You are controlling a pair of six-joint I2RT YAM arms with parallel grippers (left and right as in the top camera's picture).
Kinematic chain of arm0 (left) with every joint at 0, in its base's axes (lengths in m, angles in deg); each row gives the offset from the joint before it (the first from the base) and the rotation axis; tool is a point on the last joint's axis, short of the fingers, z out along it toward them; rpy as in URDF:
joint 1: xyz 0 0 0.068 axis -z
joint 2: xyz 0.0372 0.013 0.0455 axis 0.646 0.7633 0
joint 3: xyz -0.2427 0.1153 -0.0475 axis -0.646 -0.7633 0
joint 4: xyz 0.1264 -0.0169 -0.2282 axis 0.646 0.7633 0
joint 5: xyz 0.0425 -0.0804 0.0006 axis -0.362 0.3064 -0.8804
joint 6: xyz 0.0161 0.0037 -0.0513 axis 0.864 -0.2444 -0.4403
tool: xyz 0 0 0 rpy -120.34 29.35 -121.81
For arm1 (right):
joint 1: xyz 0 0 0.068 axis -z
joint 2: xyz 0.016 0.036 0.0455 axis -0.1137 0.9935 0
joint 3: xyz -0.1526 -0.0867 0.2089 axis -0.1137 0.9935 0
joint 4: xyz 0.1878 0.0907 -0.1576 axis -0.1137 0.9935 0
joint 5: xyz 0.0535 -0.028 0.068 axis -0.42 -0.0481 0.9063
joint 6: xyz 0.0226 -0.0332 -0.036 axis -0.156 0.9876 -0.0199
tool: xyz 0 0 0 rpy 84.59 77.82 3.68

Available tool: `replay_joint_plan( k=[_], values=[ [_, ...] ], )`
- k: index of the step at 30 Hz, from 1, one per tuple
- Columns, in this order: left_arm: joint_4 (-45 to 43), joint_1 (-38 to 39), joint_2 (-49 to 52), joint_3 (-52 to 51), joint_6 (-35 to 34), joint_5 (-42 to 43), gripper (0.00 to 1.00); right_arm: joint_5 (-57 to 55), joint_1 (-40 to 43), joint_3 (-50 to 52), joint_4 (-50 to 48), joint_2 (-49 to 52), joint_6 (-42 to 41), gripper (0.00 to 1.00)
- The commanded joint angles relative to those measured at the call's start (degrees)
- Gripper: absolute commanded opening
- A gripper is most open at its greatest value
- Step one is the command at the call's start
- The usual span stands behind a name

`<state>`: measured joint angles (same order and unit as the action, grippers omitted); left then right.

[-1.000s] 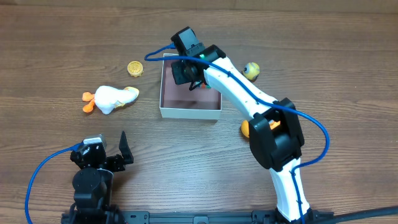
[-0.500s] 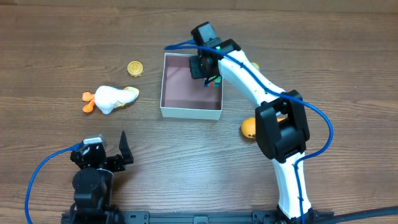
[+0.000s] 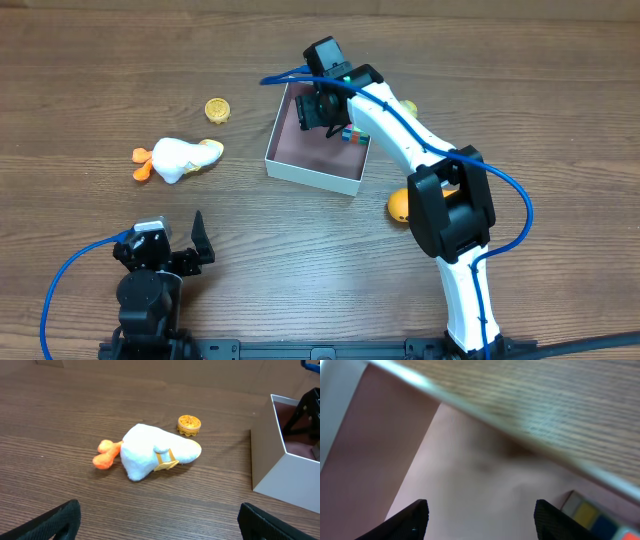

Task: Pack container
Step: 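Lower the cube into the box and open the right gripper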

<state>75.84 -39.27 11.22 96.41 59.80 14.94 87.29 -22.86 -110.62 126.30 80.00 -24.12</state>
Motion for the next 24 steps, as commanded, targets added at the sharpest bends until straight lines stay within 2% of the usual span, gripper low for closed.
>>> replay_joint_plan(
  k=[1,17,24],
  values=[
    [-0.1,-0.6,-0.6,-0.2,1.1,0.5,1.00,0.2,-1.2,-3.2,0.8,-0.3,2.1,0.70],
    [-0.1,-0.6,-0.6,-0.2,1.1,0.5,1.00,0.2,-9.0,-4.1,4.2,-0.3,2.8,0.70],
    [-0.1,-0.6,-0.6,-0.2,1.1,0.5,1.00,0.2,-9.8,-4.1,6.0,-0.3,2.7,0.70]
  ],
)
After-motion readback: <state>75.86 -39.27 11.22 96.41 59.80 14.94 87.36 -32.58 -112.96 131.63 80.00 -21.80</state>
